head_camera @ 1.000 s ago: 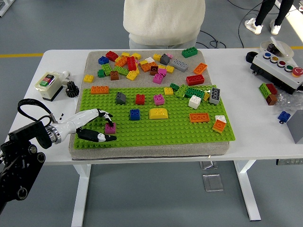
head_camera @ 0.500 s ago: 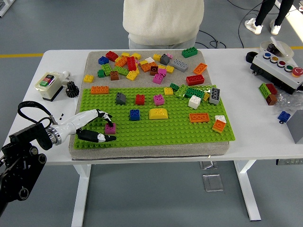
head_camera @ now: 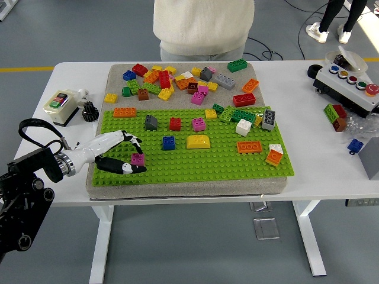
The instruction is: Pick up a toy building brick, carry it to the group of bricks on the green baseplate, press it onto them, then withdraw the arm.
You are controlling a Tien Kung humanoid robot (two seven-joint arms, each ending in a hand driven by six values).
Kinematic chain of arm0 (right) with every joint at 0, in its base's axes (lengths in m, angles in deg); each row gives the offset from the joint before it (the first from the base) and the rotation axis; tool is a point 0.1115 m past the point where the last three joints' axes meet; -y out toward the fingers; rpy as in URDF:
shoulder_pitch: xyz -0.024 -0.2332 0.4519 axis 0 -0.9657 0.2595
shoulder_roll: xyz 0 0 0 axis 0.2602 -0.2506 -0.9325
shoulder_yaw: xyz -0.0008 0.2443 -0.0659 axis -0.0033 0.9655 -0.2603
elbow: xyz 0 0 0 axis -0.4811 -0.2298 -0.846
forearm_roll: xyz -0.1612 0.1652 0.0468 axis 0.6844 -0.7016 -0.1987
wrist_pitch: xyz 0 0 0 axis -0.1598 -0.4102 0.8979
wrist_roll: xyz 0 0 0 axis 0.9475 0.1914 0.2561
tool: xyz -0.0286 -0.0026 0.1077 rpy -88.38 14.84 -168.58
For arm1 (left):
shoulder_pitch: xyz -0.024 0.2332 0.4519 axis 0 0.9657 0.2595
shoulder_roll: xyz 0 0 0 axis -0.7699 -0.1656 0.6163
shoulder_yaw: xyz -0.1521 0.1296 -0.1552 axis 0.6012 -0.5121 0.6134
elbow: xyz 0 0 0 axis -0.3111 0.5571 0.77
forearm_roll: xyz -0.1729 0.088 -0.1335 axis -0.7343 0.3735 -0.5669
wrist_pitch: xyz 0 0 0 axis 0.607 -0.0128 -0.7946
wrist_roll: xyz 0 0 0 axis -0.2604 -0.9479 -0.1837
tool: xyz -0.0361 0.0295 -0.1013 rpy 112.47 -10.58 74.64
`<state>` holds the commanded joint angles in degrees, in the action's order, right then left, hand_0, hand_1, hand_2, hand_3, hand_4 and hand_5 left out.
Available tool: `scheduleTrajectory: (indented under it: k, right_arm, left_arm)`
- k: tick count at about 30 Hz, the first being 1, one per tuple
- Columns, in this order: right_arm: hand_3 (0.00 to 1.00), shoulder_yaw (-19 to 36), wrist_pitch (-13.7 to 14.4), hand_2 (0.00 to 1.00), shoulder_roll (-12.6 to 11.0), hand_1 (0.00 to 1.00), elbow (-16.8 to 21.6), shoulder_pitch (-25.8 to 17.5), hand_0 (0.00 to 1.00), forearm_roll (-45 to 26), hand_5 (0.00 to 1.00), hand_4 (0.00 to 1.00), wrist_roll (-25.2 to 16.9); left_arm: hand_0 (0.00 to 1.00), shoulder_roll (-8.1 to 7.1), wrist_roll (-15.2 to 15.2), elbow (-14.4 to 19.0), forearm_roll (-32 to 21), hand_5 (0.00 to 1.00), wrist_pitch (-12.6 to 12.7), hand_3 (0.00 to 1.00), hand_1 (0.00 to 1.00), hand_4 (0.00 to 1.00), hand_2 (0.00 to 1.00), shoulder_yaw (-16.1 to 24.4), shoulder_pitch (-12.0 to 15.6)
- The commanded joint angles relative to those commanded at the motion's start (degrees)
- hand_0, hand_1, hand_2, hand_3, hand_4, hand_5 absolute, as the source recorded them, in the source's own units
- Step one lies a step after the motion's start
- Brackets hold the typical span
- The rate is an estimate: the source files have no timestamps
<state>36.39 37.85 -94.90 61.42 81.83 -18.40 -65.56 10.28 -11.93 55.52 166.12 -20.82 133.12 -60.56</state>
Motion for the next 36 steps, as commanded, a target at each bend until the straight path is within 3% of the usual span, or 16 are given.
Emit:
scheduleTrajectory:
  k: [5, 6, 11, 12, 17, 18, 29, 32, 36]
  right_arm:
    - [0.570, 0.0, -0.1, 0.703, 0.0, 0.655, 0.0, 0.0, 0.729, 0.0, 0.499, 0.909, -0.1]
    - [0.569, 0.0, -0.1, 0.703, 0.0, 0.655, 0.0, 0.0, 0.730, 0.0, 0.500, 0.909, -0.1]
    - [0.569, -0.1, -0.1, 0.703, 0.0, 0.655, 0.0, 0.0, 0.730, -0.1, 0.500, 0.909, -0.1]
    - [0.570, -0.1, -0.1, 0.703, 0.0, 0.656, 0.0, 0.0, 0.729, -0.1, 0.500, 0.909, -0.1]
    - [0.570, -0.3, -0.1, 0.703, 0.0, 0.656, 0.0, 0.1, 0.729, -0.3, 0.500, 0.909, -0.1]
    - [0.570, -0.3, -0.1, 0.703, 0.0, 0.656, 0.0, 0.1, 0.729, -0.4, 0.500, 0.909, -0.1]
    - [0.570, -0.8, 0.0, 0.703, 0.0, 0.656, 0.0, 0.4, 0.729, -0.5, 0.502, 0.910, -0.1]
    - [0.570, -1.1, 0.0, 0.703, 0.0, 0.656, 0.0, 0.4, 0.729, -0.5, 0.501, 0.910, 0.0]
    - [0.569, -1.4, 0.1, 0.703, 0.0, 0.656, 0.0, 0.5, 0.730, -0.5, 0.501, 0.910, 0.0]
  left_arm:
    - [0.998, -0.03, -0.4, 1.6, 0.0, 0.611, -0.5, 0.591, 0.891, 0.998, 0.845, 0.0, 0.0]
    - [0.998, -0.03, -0.5, 1.8, 0.0, 0.607, -0.3, 0.629, 0.861, 0.998, 0.824, -0.2, -0.1]
    - [0.998, 0.13, 0.5, 1.0, 0.0, 0.607, 1.6, 0.629, 0.861, 0.998, 0.824, -1.8, -0.9]
    - [0.884, 0.19, 1.0, 0.5, 0.0, 0.368, 2.1, 0.799, 0.801, 0.998, 0.781, -2.3, -1.2]
    - [0.884, 0.44, 3.0, -1.9, 0.0, 0.368, 4.5, 0.799, 0.801, 0.998, 0.781, -4.1, -3.2]
    - [0.821, 0.52, 3.2, -2.4, 0.0, 0.182, 4.8, 0.858, 0.763, 0.964, 0.774, -4.4, -3.7]
    - [0.829, 1.50, 4.4, -8.0, 0.0, 0.136, 8.3, 0.874, 0.773, 0.958, 0.797, -6.8, -9.0]
    - [0.822, 1.79, 4.7, -9.9, 0.0, 0.102, 10.3, 0.863, 0.769, 0.959, 0.789, -7.3, -10.4]
    - [0.813, 2.43, 4.6, -11.7, 0.0, 0.093, 11.1, 0.832, 0.752, 0.956, 0.756, -7.5, -11.8]
